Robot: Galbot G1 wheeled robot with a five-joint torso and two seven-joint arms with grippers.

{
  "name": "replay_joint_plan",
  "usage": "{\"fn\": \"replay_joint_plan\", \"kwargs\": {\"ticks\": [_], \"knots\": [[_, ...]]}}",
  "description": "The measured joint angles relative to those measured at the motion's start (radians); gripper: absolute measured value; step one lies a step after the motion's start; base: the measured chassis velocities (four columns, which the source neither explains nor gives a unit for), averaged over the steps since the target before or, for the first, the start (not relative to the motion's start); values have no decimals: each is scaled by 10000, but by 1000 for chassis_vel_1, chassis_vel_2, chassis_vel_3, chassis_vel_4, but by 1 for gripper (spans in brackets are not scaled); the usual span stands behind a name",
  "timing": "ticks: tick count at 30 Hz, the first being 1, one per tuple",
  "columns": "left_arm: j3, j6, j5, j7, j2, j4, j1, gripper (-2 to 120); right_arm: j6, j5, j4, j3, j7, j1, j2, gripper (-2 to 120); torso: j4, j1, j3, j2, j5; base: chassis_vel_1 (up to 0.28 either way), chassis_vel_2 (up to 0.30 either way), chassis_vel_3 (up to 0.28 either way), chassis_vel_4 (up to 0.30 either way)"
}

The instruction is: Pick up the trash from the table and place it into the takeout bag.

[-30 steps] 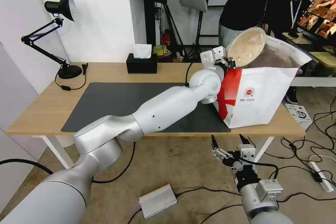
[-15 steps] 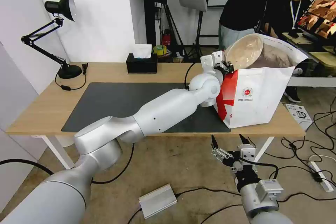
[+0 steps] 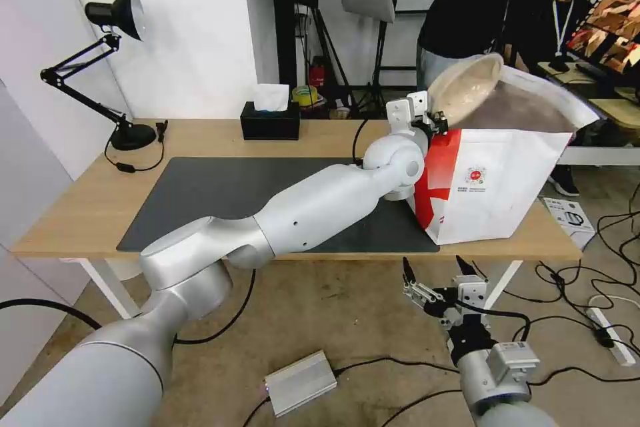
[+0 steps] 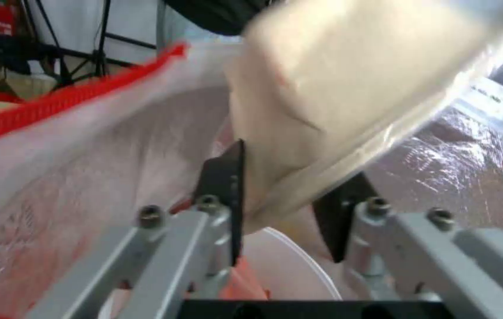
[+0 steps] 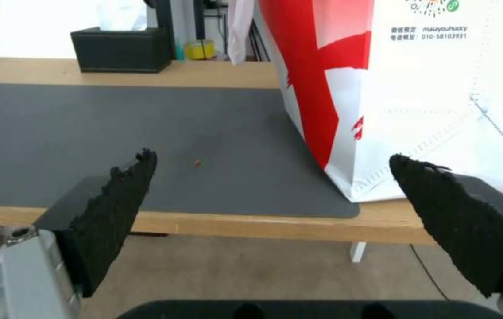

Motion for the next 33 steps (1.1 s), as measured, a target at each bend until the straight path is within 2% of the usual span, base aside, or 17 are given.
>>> {"fn": "replay_joint_plan", "kwargs": {"ticks": [3, 4, 7, 9, 11, 13, 15, 28, 33], "knots": [[2, 0, -15, 0, 3, -1, -61, 52, 0, 0, 0, 0, 0, 0, 0, 100, 0, 0, 0, -1, 0, 0, 0, 0, 0], [2, 0, -15, 0, 3, -1, -61, 52, 0, 0, 0, 0, 0, 0, 0, 100, 0, 0, 0, -1, 0, 0, 0, 0, 0], [29, 0, -21, -3, 5, -1, -109, 67, 0, 0, 0, 0, 0, 0, -1, 100, 0, 0, 0, 0, 0, 0, 0, 0, 0], [45, 1, -21, -4, 5, -2, -127, 71, 0, 0, 0, 0, 0, 0, 0, 100, 0, 0, 0, -1, 0, 0, 0, 0, 0], [86, 0, -24, -14, 6, 2, -174, 82, 0, 0, 0, 0, 0, 0, 0, 100, 0, 0, 0, 0, 0, 0, 0, 0, 0], [107, 0, -26, -17, 6, 2, -191, 85, 0, 0, 0, 0, 0, 0, 0, 100, 0, 0, 0, 0, 0, 0, 0, 0, 0], [157, 1, -26, -27, 6, -2, -237, 97, 0, 0, 0, 0, 0, 0, 0, 100, 0, 0, 0, 0, 0, 0, 0, 0, 0], [22, -86, 43, -126, 29, -221, -504, 100, 0, 0, 0, 0, 0, 0, 0, 100, 0, 0, 0, -1, 0, 0, 0, 0, 0], [-131, -294, 430, -279, 112, -400, -751, 100, 0, 0, 0, 0, 0, 0, 0, 100, -1, 0, 0, -1, 0, 0, 0, 0, 0]]}}
